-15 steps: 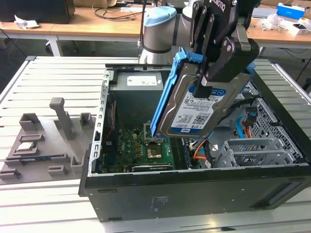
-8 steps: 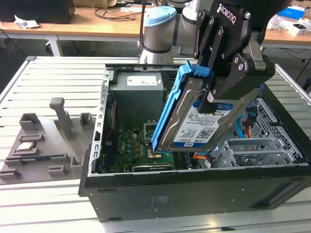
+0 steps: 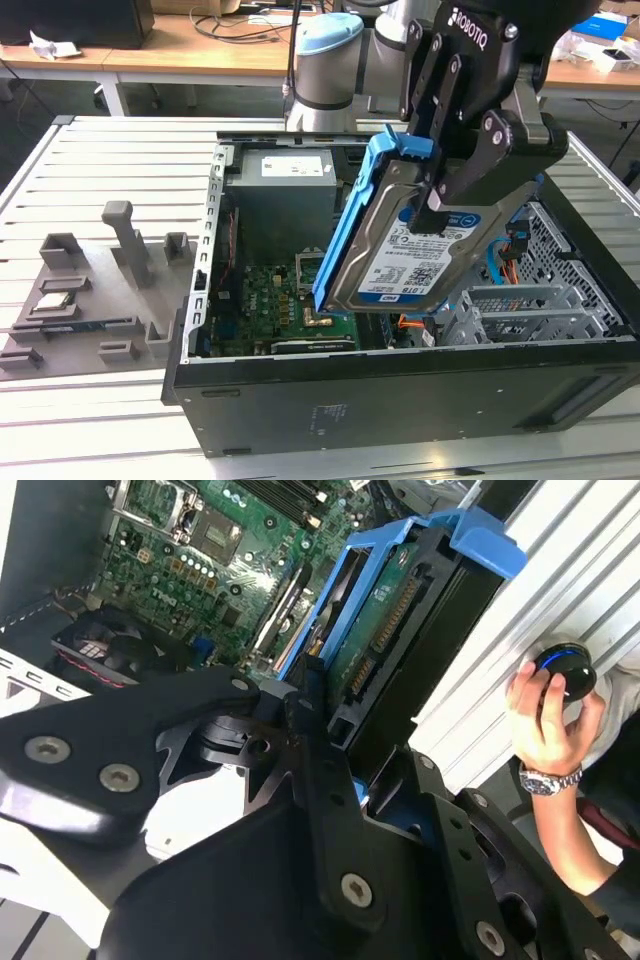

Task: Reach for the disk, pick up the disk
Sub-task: 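Pick up the disk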

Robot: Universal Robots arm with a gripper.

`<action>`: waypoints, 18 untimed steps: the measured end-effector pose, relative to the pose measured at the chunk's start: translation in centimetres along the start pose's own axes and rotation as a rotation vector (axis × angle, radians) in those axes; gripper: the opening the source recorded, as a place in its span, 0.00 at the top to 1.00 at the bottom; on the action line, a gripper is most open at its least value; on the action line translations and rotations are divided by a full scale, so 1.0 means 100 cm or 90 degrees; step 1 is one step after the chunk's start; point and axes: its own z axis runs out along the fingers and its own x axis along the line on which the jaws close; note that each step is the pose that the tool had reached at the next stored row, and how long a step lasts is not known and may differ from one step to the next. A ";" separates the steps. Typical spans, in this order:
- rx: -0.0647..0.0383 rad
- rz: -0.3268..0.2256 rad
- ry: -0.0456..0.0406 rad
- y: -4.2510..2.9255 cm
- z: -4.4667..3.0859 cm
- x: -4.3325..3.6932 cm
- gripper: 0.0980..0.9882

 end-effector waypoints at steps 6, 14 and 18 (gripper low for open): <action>0.000 0.000 0.0001 -0.0068 -0.0003 0.0002 0.70; 0.000 0.000 0.0014 -0.0166 -0.0005 0.0005 0.70; 0.000 0.000 0.0017 -0.0203 -0.0005 0.0007 0.70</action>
